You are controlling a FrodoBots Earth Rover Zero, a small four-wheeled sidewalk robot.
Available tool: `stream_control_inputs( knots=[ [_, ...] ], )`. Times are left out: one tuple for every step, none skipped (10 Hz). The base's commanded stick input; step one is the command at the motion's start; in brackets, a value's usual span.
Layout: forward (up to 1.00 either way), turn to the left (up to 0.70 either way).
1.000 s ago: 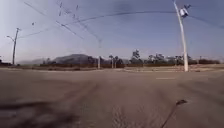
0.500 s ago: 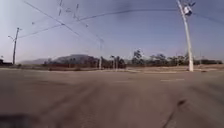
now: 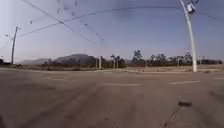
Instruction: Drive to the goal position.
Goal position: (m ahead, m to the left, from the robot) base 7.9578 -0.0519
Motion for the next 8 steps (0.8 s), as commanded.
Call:
stream_control_inputs(
  knots=[
    [1.00, 0.00],
    [1.00, 0.00],
    [1.00, 0.00],
    [1.00, 0.00],
    [1.00, 0.00],
    [1.00, 0.00],
    [1.00, 0.00],
    [1.00, 0.00]
  ],
)
